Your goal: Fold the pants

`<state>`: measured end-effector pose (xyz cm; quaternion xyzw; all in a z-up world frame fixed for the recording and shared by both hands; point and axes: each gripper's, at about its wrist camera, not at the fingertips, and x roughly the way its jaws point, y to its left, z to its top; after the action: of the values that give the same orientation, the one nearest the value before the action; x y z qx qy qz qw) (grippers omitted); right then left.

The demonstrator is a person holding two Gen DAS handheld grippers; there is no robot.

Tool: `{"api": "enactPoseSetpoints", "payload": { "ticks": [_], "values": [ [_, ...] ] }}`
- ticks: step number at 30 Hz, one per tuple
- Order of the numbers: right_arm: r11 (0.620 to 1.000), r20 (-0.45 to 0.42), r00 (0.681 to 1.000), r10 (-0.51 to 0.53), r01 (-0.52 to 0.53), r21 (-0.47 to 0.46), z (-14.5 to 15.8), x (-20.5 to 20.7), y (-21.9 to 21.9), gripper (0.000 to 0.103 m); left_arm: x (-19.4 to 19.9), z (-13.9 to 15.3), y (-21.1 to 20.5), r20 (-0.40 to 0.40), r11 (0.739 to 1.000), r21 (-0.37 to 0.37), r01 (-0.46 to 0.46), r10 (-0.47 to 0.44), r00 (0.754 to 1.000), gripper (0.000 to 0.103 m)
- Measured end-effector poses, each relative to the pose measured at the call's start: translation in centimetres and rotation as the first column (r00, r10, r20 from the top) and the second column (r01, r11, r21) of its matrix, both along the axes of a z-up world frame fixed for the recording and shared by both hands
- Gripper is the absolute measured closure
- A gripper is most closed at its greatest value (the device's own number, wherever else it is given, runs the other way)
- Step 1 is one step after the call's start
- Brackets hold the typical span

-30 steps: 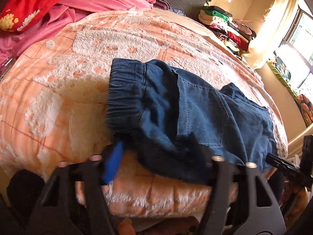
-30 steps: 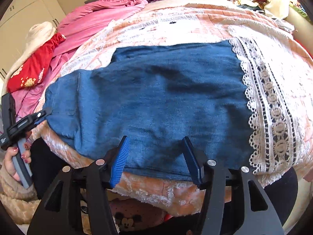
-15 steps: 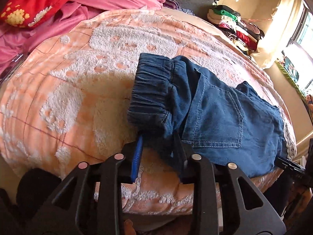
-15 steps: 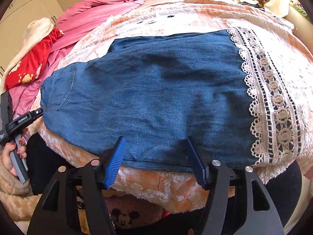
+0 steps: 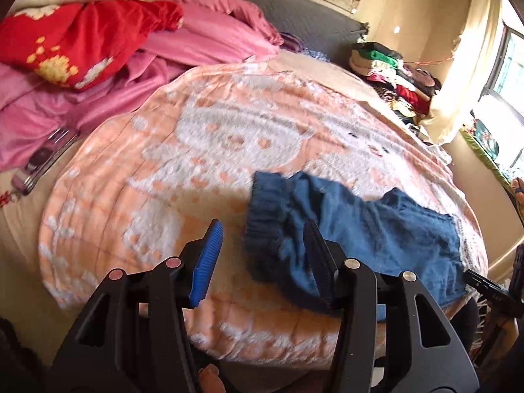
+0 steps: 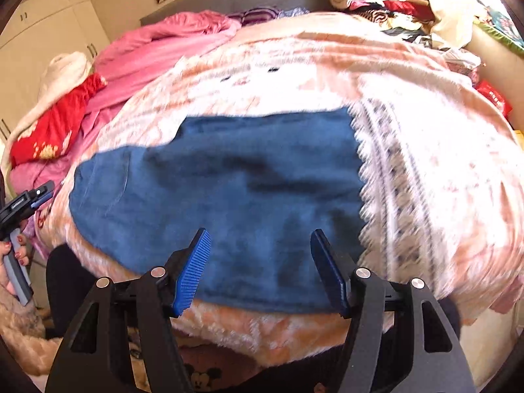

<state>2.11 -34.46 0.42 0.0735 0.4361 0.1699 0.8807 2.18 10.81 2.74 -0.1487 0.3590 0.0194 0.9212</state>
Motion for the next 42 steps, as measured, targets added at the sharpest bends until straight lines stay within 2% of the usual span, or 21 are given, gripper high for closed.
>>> {"api": "enactPoseSetpoints", "payload": {
  "ticks": [4,9,12,17,22,24,26,29,31,32,33,35,38,40,42],
  "values": [
    [1.000,0.028,1.000,-0.007,0.007,-0.009,0.7,1.3,-0.4,0.041,2.9,0.8,-3.1,0.017,0.995,-0.028,0.094,-0.094,0.995,0.060],
    [1.000,0.039,0.999,0.012,-0.011,-0.012,0.8,3.0,0.1,0.041,6.9,0.6,-8.3,0.011,0.972,-0.060,0.228,-0.228,0.974,0.059],
    [0.999,0.039,0.998,0.038,-0.038,-0.013,0.6,3.4,0.8,0.041,9.7,-0.1,-11.9,-0.021,0.948,-0.055,0.312,-0.314,0.949,0.059],
    [0.995,0.020,0.995,0.096,-0.096,-0.008,-0.5,3.5,2.7,0.041,13.9,-1.4,-16.5,-0.085,0.910,0.032,0.412,-0.409,0.909,0.059],
    [0.991,0.005,0.991,0.132,-0.132,-0.007,-1.7,3.8,4.0,0.041,18.5,-3.8,-19.1,-0.201,0.856,0.070,0.512,-0.491,0.848,0.059],
    [0.990,-0.007,0.990,0.142,-0.142,-0.005,-2.2,4.1,4.1,0.041,19.8,-4.7,-19.2,-0.224,0.834,0.033,0.550,-0.530,0.818,0.059],
    [0.989,-0.017,0.989,0.146,-0.146,-0.001,-2.7,4.4,4.2,0.040,21.0,-5.5,-18.7,-0.245,0.833,-0.012,0.553,-0.539,0.806,0.059],
    [0.989,-0.022,0.989,0.147,-0.146,0.008,-3.2,4.7,4.2,0.040,22.1,-6.9,-18.6,-0.270,0.811,-0.102,0.577,-0.580,0.768,0.060],
    [0.990,-0.023,0.989,0.143,-0.143,0.020,-3.5,4.9,4.1,0.040,22.1,-7.5,-19.1,-0.278,0.795,-0.126,0.593,-0.603,0.748,0.076],
    [0.990,-0.024,0.990,0.140,-0.140,0.027,-3.7,5.0,4.0,0.040,21.9,-7.6,-19.4,-0.271,0.783,-0.148,0.604,-0.619,0.737,0.087],
    [0.990,-0.025,0.990,0.137,-0.136,0.034,-3.8,5.1,3.9,0.040,21.6,-7.5,-19.6,-0.257,0.780,-0.163,0.604,-0.625,0.738,0.094],
    [0.990,-0.024,0.991,0.133,-0.132,0.041,-4.0,5.1,3.8,0.040,21.3,-7.1,-19.6,-0.234,0.787,-0.168,0.593,-0.616,0.752,0.096],
    [0.991,-0.024,0.991,0.129,-0.128,0.045,-3.9,4.8,3.6,0.040,21.7,-5.5,-18.9,-0.172,0.810,-0.164,0.563,-0.586,0.792,0.097],
    [0.991,-0.025,0.991,0.128,-0.127,0.044,-4.0,4.8,3.6,0.040,21.9,-4.4,-19.0,-0.139,0.820,-0.100,0.563,-0.572,0.809,0.099],
    [0.991,-0.024,0.991,0.128,-0.127,0.040,-4.0,4.7,3.5,0.040,22.6,-5.2,-19.6,-0.168,0.828,-0.045,0.559,-0.558,0.813,0.099]
  ]
}}
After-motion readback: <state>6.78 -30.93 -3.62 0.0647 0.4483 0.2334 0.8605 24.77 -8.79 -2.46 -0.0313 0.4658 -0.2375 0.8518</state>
